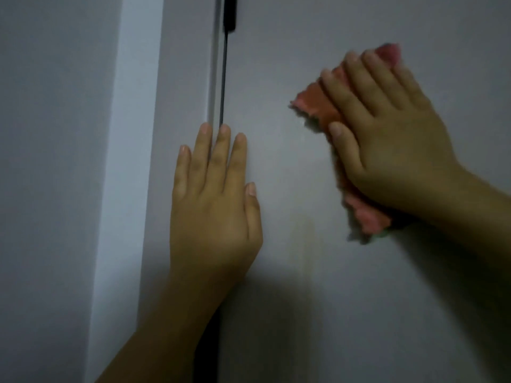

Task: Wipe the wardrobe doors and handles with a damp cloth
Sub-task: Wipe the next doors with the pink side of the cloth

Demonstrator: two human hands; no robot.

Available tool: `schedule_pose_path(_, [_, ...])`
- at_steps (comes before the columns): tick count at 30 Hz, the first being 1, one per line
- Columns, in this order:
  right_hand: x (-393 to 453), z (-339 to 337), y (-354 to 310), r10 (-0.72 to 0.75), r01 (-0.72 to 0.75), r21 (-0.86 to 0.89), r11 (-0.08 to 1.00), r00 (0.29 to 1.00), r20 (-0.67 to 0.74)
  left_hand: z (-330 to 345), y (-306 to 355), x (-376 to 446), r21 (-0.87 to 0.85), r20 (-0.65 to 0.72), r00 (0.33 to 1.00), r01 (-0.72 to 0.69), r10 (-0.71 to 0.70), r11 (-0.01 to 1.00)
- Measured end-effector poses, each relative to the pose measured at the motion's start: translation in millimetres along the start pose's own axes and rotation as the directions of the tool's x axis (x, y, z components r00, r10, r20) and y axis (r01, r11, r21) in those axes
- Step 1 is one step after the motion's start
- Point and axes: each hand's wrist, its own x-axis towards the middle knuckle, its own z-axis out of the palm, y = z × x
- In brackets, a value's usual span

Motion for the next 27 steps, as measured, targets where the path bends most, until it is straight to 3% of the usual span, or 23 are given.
schedule_pose_path(2, [-11.7,4.4,-30.4,0.056,-0.056,0.025,0.998,0.998,0.002,0.6,-1.9,-2.4,-0.035,-0.019,1.0,0.005,-0.006,0.999])
schedule_pose_path(5, [-69.3,8.5,-61.4,-0.189,0.184,0.068,0.98,0.979,0.078,-1.1,-3.1,-12.5,-0.103,-0.034,0.999,0.002,-0.006,0.995])
schedule_pose_path(8, [-89.4,1.9,-48.8,-0.379,0.368,0.114,0.923,0.919,0.108,-3.8,-5.5,-24.2,-0.112,-0.006,1.0,0.005,-0.006,0.994])
schedule_pose_path(10, [-74.3,1.6,-36.6,-0.301,0.296,0.064,0.953,0.951,0.075,-5.8,-4.2,-28.4,-0.155,0.013,1.0,0.03,-0.028,0.987])
schedule_pose_path(13, [-56.2,3.1,-46.0,0.003,-0.005,0.056,0.998,0.999,0.035,-6.8,-2.6,-38.8,-0.136,0.018,0.999,0.031,-0.029,0.99])
schedule_pose_path(14, [-60.7,4.4,-57.9,0.023,-0.026,0.068,0.997,0.999,0.041,-7.4,-2.4,-44.0,-0.125,0.022,0.999,0.036,-0.034,0.991])
schedule_pose_path(16, [-84.7,9.6,-79.5,-0.123,0.115,0.105,0.988,0.99,0.073,-9.1,-1.6,-49.7,-0.145,0.032,0.998,0.059,-0.054,0.988])
schedule_pose_path(19, [-111.9,6.4,-80.5,-0.417,0.396,0.173,0.902,0.903,0.103,-11.8,-0.8,-50.9,-0.14,0.056,0.996,0.077,-0.07,0.987])
schedule_pose_path(21, [-102.8,5.0,-60.3,-0.468,0.452,0.154,0.879,0.88,0.087,-12.9,0.9,-53.0,-0.126,0.078,0.994,0.084,-0.075,0.988])
schedule_pose_path(24, [-71.9,3.3,-30.0,-0.272,0.271,0.038,0.962,0.962,0.035,-14.3,3.5,-55.5,-0.122,0.089,0.993,0.093,-0.083,0.988])
schedule_pose_path(27, [-69.8,3.3,-41.6,-0.05,0.048,0.049,0.998,0.998,0.03,-11.0,7.1,-57.6,-0.065,0.072,0.993,0.097,-0.092,0.993])
